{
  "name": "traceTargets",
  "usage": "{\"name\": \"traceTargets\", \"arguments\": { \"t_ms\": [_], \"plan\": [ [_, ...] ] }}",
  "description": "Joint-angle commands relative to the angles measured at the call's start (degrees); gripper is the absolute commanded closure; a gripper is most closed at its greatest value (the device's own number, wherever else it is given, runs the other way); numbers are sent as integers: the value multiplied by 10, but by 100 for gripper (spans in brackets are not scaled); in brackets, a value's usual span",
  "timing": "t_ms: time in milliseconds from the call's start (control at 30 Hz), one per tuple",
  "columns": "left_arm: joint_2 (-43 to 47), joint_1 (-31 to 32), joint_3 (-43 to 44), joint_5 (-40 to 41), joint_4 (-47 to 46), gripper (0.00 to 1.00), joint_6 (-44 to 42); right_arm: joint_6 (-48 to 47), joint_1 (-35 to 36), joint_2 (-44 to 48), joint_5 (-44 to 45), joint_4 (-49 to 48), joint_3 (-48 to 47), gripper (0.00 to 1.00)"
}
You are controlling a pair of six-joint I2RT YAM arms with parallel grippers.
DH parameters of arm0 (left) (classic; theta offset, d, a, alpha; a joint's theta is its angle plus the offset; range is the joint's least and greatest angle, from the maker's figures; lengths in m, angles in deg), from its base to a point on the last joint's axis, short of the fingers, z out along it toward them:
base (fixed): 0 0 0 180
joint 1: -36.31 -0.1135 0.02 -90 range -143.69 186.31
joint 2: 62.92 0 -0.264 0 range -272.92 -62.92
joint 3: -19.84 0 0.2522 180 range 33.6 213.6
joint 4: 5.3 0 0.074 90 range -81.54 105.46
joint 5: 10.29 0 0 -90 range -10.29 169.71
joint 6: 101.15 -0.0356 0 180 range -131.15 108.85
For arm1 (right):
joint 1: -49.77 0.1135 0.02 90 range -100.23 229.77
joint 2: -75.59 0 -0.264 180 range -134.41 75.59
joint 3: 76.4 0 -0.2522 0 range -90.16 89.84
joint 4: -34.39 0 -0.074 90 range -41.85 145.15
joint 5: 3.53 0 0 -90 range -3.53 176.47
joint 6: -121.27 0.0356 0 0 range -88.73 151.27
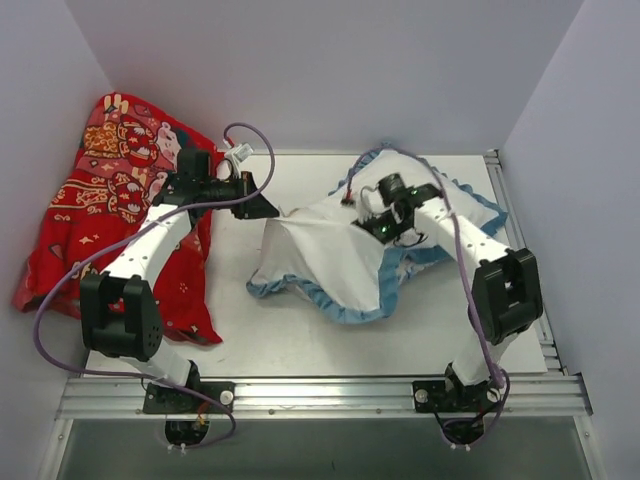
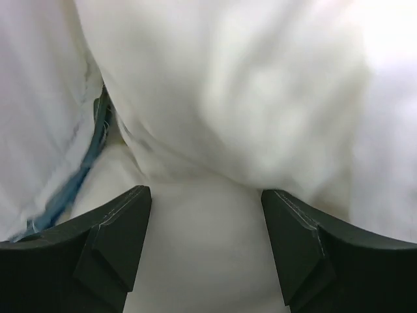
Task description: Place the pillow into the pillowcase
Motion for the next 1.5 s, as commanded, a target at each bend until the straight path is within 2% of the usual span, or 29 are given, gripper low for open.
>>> {"name": "traceTargets", "arguments": {
  "t_ms": [0, 33, 67, 133, 267, 367, 467, 567, 600, 667, 767, 833, 867, 1033, 1100, 1133, 1200, 1300, 1333, 1367, 1400, 1467],
  "plan": [
    [73, -4, -16, -36, -69, 100, -72, 43, -75, 16, -56, 122, -125, 29],
    [84, 4, -22, -38, -56, 100, -93, 54, -86, 10, -69, 122, -192, 29],
    [94, 11, -25, -38, -38, 100, -151, 67, -89, 4, -79, 121, -220, 29],
    [111, 40, -22, -31, 22, 100, -204, 104, -84, -31, -93, 120, -306, 29],
    [124, 62, -23, -17, 79, 100, -289, 121, -67, -95, -102, 125, -389, 27],
    [133, 64, -26, 1, 107, 100, -334, 100, -54, -116, -51, 129, -401, 26],
    [139, 65, -40, 18, 117, 100, -361, 151, -39, -140, -33, 84, -401, 30],
    [131, 65, -44, 45, 116, 100, -375, 162, -6, -174, -2, 49, -396, 32],
    [126, 65, -42, 57, 113, 100, -374, 157, 13, -193, 4, 48, -382, 33],
    [108, 59, -27, 86, 88, 100, -355, 150, 28, -212, 21, 50, -355, 41],
    [77, 44, 2, 86, 64, 100, -327, 141, 51, -227, 24, 47, -285, 43],
    [66, 43, 26, 90, 64, 100, -324, 125, 66, -232, 33, 45, -248, 55],
    [60, 41, 30, 94, 61, 100, -321, 116, 70, -232, 39, 48, -232, 57],
    [50, 8, 38, 117, 21, 100, -286, 19, 59, -159, 53, 60, -71, 69],
    [50, -9, 34, 110, 7, 100, -284, -10, 41, -124, 13, 83, -40, 72],
    [53, -12, 25, 73, 5, 100, -287, -37, 32, -116, 0, 92, -33, 72],
    [66, -13, 16, 32, 22, 100, -298, -46, 8, -103, -9, 122, -61, 69],
    [93, 23, -14, -12, 80, 100, -341, -6, -28, -104, -40, 138, -174, 54],
    [103, 65, -25, -9, 114, 100, -386, 8, -32, -107, -49, 137, -211, 46],
    [121, 85, -49, 2, 127, 100, -410, 35, -34, -122, -44, 137, -246, 42],
    [129, 107, -61, 6, 136, 100, -429, 48, -34, -133, -40, 137, -321, 39],
    [140, 151, -80, 20, 164, 100, -480, 71, -33, -152, -28, 137, -379, 29]
  ]
}}
